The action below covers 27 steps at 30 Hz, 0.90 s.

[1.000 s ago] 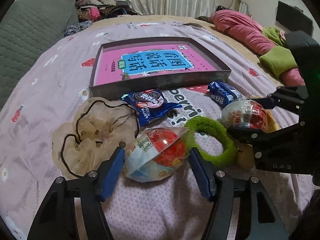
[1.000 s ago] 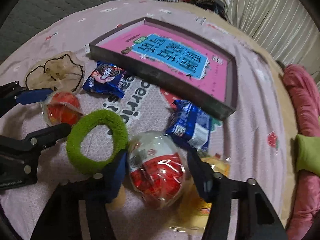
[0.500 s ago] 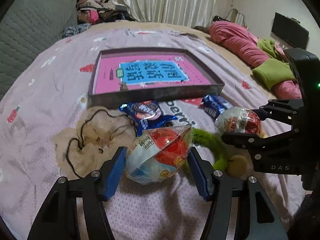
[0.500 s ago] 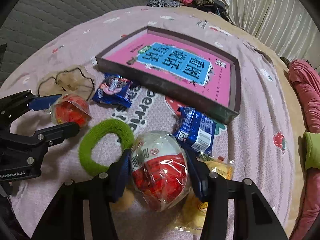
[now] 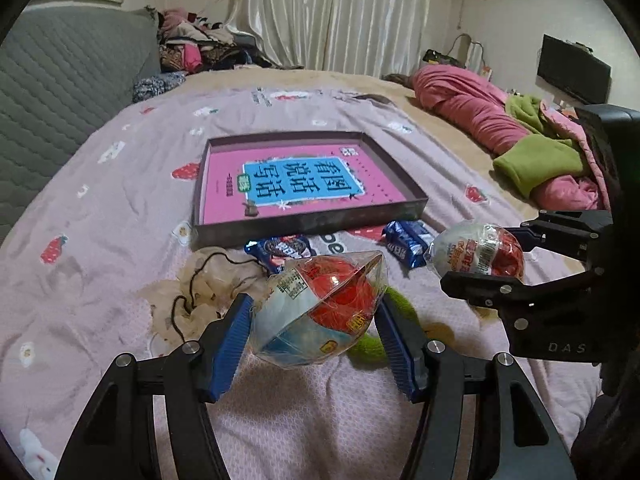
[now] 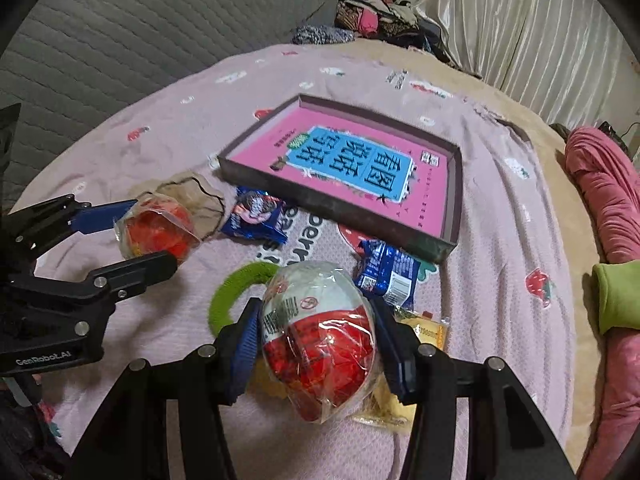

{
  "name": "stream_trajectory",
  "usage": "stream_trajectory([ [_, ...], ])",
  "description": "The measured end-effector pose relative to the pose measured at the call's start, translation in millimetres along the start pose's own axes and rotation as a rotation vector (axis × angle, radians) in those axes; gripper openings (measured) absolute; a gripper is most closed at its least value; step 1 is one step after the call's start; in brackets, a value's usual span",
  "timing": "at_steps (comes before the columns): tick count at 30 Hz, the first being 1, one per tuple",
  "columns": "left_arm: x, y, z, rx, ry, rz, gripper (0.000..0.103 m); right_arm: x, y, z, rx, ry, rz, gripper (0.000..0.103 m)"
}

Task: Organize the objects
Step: 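Lift the eggs with both grippers and carry them toward the tray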

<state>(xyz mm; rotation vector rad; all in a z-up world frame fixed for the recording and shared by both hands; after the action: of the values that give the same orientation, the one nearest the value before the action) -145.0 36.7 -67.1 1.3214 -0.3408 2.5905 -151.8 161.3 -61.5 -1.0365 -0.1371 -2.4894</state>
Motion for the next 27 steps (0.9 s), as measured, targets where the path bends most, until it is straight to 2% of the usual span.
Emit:
stream_trajectory([
  [17, 37.5, -14.2, 64.6, 0.022, -0.087, -0.008, 0.064, 30.9, 2.2, 74.1, -0.010, -0.137, -0.032, 0.054],
  [27, 62.6, -22.4, 85.0, 0.034, -0.124, -0.009, 0.064, 46.1, -2.9, 101.6, -0.016, -0.204, -0.054, 0.054],
])
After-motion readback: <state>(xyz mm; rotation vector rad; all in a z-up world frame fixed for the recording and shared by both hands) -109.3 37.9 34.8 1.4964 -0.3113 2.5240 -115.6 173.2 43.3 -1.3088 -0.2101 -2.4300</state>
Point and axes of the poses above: each gripper's, at about its wrist camera, not at the fingertips, and z roughly against the way its jaws point, y to its left, x to its top, the point moved 6 cm from there along -z, roughly the way its jaws point, and after that the axes turned 9 degrees about -y, right-handed, at the moved point
